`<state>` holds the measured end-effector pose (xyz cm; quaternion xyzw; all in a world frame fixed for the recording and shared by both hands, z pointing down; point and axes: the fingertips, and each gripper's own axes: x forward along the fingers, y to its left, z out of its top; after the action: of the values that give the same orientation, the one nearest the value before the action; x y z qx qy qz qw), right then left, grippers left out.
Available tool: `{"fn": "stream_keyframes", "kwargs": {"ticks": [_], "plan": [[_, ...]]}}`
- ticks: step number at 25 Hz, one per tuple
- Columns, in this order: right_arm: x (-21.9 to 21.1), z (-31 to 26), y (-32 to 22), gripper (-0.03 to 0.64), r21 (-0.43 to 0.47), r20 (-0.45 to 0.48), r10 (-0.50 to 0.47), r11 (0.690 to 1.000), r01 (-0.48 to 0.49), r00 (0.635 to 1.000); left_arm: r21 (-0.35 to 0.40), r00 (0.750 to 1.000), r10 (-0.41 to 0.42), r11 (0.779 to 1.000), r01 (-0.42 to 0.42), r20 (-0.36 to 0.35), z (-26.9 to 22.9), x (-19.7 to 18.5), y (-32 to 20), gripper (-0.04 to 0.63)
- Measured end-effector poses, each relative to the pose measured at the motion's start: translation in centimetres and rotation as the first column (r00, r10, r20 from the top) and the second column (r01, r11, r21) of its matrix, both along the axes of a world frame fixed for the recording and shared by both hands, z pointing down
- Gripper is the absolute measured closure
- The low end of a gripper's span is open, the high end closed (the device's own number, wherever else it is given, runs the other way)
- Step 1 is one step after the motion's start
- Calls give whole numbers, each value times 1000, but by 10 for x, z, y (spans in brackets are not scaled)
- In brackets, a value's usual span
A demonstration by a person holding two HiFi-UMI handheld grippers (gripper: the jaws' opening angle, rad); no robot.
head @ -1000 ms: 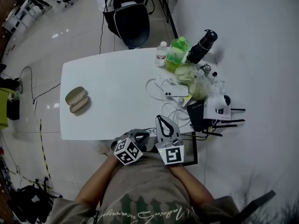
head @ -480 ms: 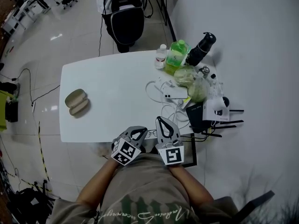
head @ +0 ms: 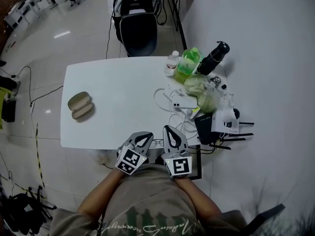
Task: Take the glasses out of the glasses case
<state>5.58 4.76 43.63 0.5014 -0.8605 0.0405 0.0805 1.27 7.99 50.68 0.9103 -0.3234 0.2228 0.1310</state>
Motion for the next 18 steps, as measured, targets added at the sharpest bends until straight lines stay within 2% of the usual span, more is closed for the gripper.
{"fn": "stream_keyframes", "kwargs": {"ticks": [3,5,8,14,18], "plan": [[-3,-2,-1,604,-33,21,8,999,-7,1000,15,999,-33,999,33,0,-2,-6,-2,586],[-7,-1,-2,604,-29,55,-9,1000,11,998,14,999,-51,999,51,-8,-1,-9,-4,586],[-13,-4,-2,606,-24,60,-33,999,35,998,17,996,-93,996,93,-14,0,-15,-5,586],[-18,-3,-3,604,-30,38,-56,998,57,998,74,984,-181,981,180,4,-3,-30,-10,586],[-21,-1,0,604,-47,54,-73,996,75,996,147,978,-209,968,205,12,-5,-34,-7,586]]}}
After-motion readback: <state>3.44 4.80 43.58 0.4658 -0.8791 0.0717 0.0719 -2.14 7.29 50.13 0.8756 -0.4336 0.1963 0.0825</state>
